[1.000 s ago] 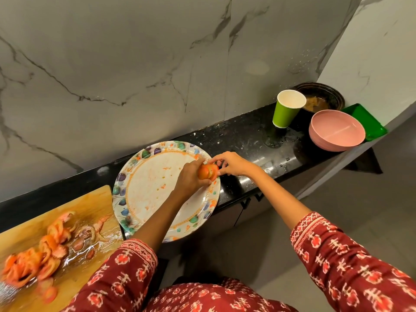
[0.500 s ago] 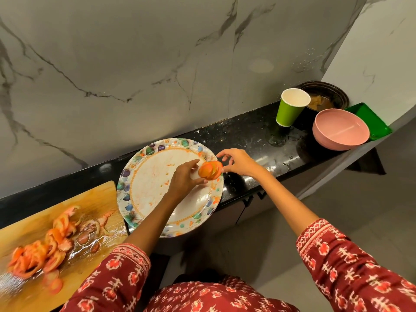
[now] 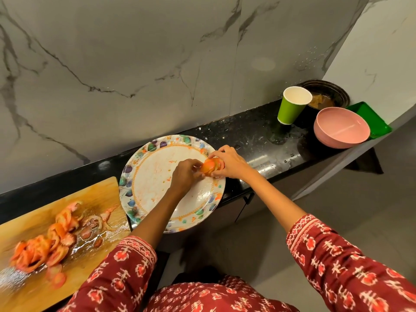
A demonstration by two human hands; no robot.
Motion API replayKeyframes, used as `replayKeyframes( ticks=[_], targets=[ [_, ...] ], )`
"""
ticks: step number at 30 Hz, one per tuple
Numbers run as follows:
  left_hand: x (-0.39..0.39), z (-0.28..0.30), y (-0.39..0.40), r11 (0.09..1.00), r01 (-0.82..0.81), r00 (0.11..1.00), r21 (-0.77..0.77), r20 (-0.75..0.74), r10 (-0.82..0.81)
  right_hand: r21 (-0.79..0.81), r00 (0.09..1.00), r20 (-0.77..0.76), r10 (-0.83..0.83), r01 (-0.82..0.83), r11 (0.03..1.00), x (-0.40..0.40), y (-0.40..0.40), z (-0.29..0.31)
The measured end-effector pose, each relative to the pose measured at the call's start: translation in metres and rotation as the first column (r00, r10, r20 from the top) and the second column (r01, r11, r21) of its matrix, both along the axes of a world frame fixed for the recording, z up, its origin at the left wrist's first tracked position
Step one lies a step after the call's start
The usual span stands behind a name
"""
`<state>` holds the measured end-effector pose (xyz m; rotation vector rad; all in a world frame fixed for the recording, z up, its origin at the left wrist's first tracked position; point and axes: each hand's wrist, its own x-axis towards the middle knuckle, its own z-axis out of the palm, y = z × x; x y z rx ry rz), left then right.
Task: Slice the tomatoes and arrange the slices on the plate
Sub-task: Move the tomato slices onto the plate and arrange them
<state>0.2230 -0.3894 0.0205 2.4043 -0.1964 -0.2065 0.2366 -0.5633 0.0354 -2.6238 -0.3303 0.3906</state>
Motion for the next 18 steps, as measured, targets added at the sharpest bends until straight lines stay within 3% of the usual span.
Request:
replayKeyframes(
  ticks=[9, 18],
  targets=[
    [-0.004, -0.001, 0.009, 0.999, -0.033, 0.999, 0.0, -0.001, 0.033, 0.063, 0.998, 0.003, -0.055, 0.055, 0.997, -0.003, -0.002, 0.003],
    [-0.024, 0.014, 0.07, 0.995, -0.096, 0.982, -0.033, 0.159, 0.101, 0.219, 0.944, 0.253, -0.212, 0.158, 0.963, -0.01, 0.048, 0.02]
  ],
)
